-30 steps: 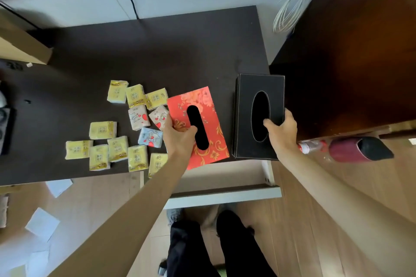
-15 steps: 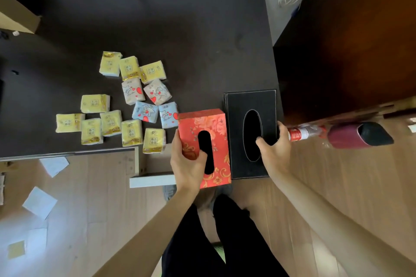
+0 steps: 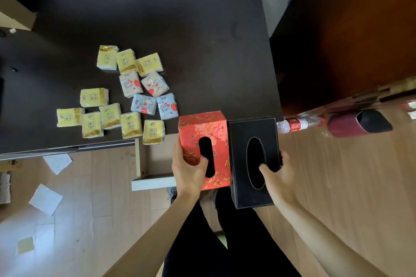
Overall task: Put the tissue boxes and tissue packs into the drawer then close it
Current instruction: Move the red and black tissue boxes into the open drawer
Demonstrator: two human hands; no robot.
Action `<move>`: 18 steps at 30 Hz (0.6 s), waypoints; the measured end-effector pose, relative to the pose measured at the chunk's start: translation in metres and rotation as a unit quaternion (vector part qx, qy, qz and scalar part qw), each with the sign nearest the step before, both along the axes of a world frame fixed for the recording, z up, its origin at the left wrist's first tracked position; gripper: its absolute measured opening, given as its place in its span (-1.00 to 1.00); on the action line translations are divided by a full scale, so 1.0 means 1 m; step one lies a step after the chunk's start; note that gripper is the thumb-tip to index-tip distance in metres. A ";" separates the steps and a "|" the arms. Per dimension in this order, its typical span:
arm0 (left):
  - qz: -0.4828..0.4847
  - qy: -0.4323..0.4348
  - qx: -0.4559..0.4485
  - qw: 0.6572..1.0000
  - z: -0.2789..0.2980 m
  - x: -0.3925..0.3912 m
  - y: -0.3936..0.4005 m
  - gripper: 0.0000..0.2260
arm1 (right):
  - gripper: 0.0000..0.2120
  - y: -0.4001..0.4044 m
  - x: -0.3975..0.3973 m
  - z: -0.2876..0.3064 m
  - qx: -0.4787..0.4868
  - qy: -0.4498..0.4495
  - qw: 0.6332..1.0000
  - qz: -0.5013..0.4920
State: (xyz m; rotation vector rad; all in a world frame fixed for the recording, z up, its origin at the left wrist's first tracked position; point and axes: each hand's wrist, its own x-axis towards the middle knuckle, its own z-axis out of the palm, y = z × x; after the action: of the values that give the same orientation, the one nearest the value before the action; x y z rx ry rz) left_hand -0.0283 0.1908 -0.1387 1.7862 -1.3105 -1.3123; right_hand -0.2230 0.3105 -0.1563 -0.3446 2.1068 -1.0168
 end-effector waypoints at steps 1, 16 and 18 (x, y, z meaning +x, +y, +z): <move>-0.005 -0.005 0.002 1.000 -0.002 0.002 0.001 -0.45 | -0.56 0.002 -0.001 0.001 -0.002 0.006 1.000 -0.003; -0.029 -0.018 0.124 0.992 -0.030 0.023 0.045 -0.46 | -0.53 0.009 0.007 -0.015 -0.009 0.030 0.999 0.009; -0.031 -0.025 0.135 0.990 -0.037 0.026 0.048 -0.48 | -0.45 0.016 0.011 -0.020 0.004 0.023 1.000 0.011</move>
State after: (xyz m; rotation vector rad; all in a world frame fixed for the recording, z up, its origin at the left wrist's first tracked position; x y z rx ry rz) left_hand -0.0019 0.2390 -0.1754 1.9831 -1.2728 -1.5495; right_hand -0.2116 0.3267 -0.1767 -0.3886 2.1433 -0.9959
